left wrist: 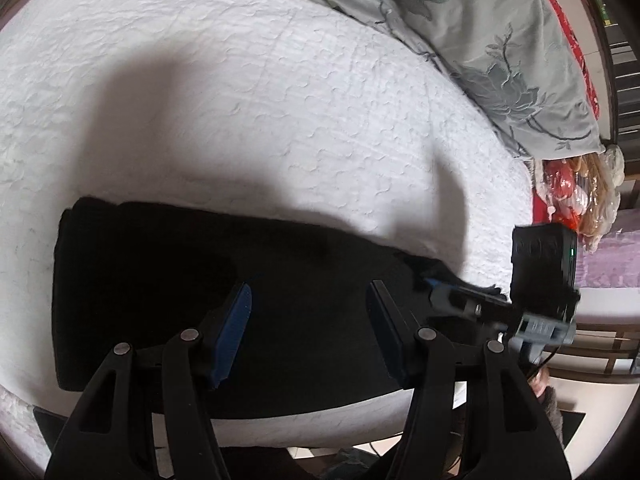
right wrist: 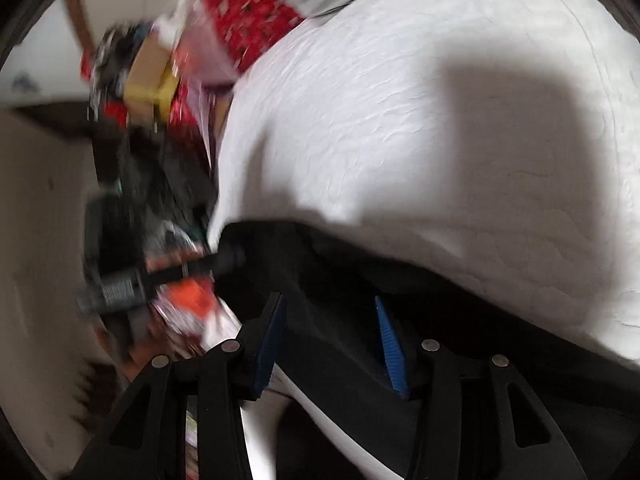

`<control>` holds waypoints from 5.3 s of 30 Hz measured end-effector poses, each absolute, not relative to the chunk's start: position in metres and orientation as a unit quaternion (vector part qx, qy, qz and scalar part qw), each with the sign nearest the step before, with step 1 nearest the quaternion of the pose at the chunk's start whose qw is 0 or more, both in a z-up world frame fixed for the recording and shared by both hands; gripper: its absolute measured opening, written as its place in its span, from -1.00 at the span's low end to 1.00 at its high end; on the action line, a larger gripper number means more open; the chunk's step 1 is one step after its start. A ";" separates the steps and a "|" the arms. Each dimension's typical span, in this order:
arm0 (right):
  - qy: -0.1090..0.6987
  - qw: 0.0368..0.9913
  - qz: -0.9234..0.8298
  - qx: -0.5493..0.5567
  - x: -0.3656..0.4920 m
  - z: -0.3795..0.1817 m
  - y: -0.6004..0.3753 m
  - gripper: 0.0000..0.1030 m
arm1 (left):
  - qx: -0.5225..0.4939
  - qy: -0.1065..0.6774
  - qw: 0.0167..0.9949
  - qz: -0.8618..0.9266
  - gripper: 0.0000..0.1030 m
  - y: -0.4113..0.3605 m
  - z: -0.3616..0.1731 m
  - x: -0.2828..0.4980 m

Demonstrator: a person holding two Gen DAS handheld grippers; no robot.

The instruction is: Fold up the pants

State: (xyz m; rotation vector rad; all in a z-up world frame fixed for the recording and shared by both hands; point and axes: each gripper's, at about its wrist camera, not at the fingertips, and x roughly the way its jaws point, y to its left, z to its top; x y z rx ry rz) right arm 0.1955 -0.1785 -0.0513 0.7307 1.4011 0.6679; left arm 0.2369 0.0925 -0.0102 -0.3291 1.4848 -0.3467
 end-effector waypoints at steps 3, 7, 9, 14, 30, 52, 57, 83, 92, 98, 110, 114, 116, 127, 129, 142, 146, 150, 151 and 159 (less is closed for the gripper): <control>0.627 0.645 0.284 0.331 0.200 -0.061 -0.168 -0.15 | -0.140 0.675 0.709 -0.145 0.13 0.099 -0.018 0.234; 0.603 0.697 0.285 0.265 0.195 -0.041 -0.152 -0.87 | -0.155 0.677 0.706 -0.139 0.13 0.107 -0.029 0.231; 0.583 0.724 0.277 0.242 0.195 -0.028 -0.151 -0.87 | -0.162 0.678 0.704 -0.138 0.13 0.110 -0.033 0.230; 0.583 0.751 0.250 0.186 0.200 -0.029 -0.144 -0.86 | -0.149 0.675 0.709 -0.139 0.13 0.108 -0.035 0.228; 0.580 0.757 0.237 0.188 0.174 -0.026 -0.184 -0.23 | -0.199 0.640 0.728 -0.144 0.14 0.144 -0.020 0.213; 0.584 0.778 0.211 0.100 0.170 -0.028 -0.164 -0.74 | -0.097 0.654 0.741 -0.123 0.35 0.169 -0.011 0.248; 0.584 0.779 0.210 0.092 0.172 -0.027 -0.162 -0.74 | -0.082 0.644 0.753 -0.105 -0.12 0.164 -0.018 0.249; 0.512 0.825 0.080 0.226 0.095 0.038 -0.338 -0.05 | -0.185 0.604 0.766 -0.118 0.18 0.037 0.022 0.151; 0.510 0.796 0.041 0.324 0.029 0.001 -0.424 -0.05 | -0.259 0.681 0.654 -0.205 0.18 -0.141 -0.045 0.094; 0.505 0.771 0.064 0.382 0.028 -0.024 -0.438 -0.04 | -0.287 0.694 0.630 -0.198 0.17 -0.164 -0.064 0.081; 0.501 0.730 0.083 0.456 0.065 -0.051 -0.445 0.06 | -0.305 0.691 0.630 -0.182 0.25 -0.187 -0.079 0.075; 0.499 0.719 0.093 0.474 0.077 -0.054 -0.446 0.12 | -0.307 0.684 0.637 -0.181 0.32 -0.196 -0.078 0.078; 0.501 0.712 0.100 0.482 0.080 -0.057 -0.446 0.13 | -0.305 0.679 0.642 -0.182 0.32 -0.204 -0.076 0.080; 0.516 0.689 0.145 0.488 0.092 -0.064 -0.444 0.16 | -0.306 0.676 0.633 -0.219 -0.35 -0.215 -0.083 0.088; 0.521 0.699 0.140 0.469 0.092 -0.060 -0.441 0.05 | -0.315 0.684 0.621 -0.218 -0.62 -0.214 -0.088 0.089; 0.522 0.765 0.097 0.364 0.080 -0.010 -0.404 -0.69 | -0.345 0.666 0.608 -0.258 -0.85 -0.185 -0.063 0.093; 0.517 0.774 0.105 0.351 0.083 0.011 -0.379 -0.69 | -0.373 0.649 0.610 -0.260 -0.85 -0.153 -0.053 0.094; 0.516 0.775 0.119 0.346 0.091 0.025 -0.346 -0.69 | -0.405 0.631 0.613 -0.251 -0.85 -0.111 -0.048 0.099; 0.517 0.773 0.124 0.346 0.094 0.028 -0.336 -0.69 | -0.414 0.625 0.614 -0.245 -0.85 -0.097 -0.048 0.101; 0.542 0.761 0.158 0.319 0.131 0.024 -0.237 -0.68 | -0.463 0.604 0.618 -0.197 -0.85 -0.009 -0.065 0.109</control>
